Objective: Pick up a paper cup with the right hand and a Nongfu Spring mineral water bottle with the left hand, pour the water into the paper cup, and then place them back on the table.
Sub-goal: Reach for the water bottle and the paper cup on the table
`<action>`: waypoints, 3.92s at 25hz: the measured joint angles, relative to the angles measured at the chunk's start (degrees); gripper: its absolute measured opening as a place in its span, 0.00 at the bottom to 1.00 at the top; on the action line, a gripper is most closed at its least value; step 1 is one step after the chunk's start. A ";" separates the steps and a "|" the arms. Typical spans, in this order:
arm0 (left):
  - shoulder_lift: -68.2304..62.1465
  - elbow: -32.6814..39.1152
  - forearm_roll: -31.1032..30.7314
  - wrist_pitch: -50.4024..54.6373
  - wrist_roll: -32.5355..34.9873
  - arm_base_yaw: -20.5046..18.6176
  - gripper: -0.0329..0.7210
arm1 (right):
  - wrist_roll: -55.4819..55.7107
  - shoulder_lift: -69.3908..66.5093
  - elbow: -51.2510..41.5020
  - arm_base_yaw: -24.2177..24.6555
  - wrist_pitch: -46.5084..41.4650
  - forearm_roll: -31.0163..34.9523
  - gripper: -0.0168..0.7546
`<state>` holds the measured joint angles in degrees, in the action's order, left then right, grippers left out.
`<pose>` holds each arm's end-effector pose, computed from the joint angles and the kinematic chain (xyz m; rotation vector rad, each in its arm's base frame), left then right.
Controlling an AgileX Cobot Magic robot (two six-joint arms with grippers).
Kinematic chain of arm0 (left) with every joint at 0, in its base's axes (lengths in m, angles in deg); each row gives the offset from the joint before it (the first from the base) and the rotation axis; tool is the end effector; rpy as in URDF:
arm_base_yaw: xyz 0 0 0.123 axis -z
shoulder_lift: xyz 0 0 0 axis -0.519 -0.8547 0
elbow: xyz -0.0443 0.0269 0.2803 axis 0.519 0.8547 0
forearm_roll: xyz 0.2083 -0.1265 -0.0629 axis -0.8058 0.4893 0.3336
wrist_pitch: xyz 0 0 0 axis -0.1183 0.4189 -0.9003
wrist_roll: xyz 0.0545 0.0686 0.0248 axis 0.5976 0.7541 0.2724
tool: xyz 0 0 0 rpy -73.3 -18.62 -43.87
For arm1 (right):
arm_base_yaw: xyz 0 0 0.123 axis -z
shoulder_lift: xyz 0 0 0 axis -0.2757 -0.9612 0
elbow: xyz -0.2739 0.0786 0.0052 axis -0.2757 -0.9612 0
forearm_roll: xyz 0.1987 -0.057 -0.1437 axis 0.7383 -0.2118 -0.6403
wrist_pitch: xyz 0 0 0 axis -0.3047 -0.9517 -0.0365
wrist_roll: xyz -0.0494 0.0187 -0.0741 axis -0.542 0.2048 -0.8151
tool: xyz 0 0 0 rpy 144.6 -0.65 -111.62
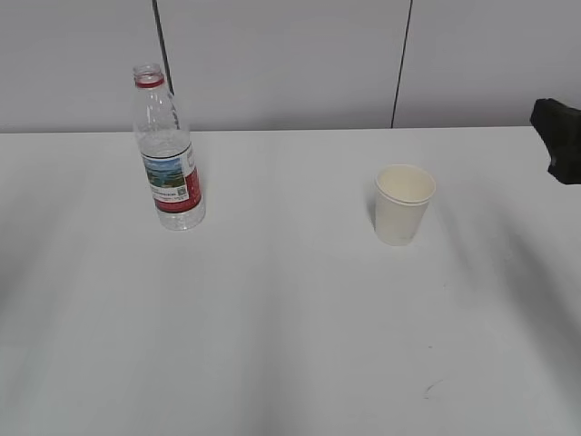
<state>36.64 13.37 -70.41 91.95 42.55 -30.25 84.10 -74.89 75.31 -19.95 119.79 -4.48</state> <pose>0.1309 -0.0026 0.3563 0.0180 1.5604 -0.0133 0.2285 0.0174 0.2490 -0.1080 1.6567 0.0319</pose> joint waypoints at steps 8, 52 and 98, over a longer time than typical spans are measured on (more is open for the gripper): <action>-19.73 7.67 -0.57 -22.69 -0.18 1.36 0.56 | 0.47 -6.23 0.00 0.00 8.84 0.00 0.77; -42.95 11.24 -13.53 -47.73 -4.97 7.97 0.56 | 13.83 -42.97 2.39 0.00 31.20 -16.22 0.80; -42.95 11.24 -17.81 -46.22 -4.97 7.97 0.55 | 15.34 -61.59 27.31 0.00 31.34 -24.43 0.80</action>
<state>-6.31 24.60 -88.22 45.72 37.58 -22.28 99.44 -136.48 102.62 -19.95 151.12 -28.90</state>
